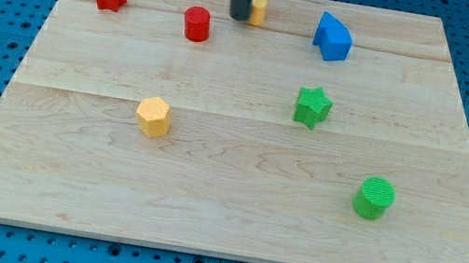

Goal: Push the yellow heart to the right of the red star

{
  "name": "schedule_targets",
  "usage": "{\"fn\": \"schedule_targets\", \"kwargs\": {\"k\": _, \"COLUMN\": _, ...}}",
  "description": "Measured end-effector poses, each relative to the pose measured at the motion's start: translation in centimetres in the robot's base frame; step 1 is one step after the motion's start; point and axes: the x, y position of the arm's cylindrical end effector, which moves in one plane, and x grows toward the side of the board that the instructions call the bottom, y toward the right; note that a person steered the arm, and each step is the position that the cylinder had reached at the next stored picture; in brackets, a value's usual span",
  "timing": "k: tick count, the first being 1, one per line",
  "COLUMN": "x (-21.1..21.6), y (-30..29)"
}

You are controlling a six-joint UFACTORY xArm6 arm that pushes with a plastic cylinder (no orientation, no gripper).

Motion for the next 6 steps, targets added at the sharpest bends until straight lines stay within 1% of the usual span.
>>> {"fn": "schedule_targets", "kwargs": {"k": 1, "x": 2.1, "y": -0.7}}
{"fn": "schedule_targets", "kwargs": {"k": 2, "x": -1.6, "y": 6.7}}
{"fn": "schedule_targets", "kwargs": {"k": 3, "x": -3.6, "y": 7.8}}
{"fn": "schedule_targets", "kwargs": {"k": 4, "x": -4.3, "y": -1.9}}
{"fn": "schedule_targets", "kwargs": {"k": 5, "x": -3.1, "y": -7.0}}
{"fn": "schedule_targets", "kwargs": {"k": 6, "x": -3.1, "y": -6.0}}
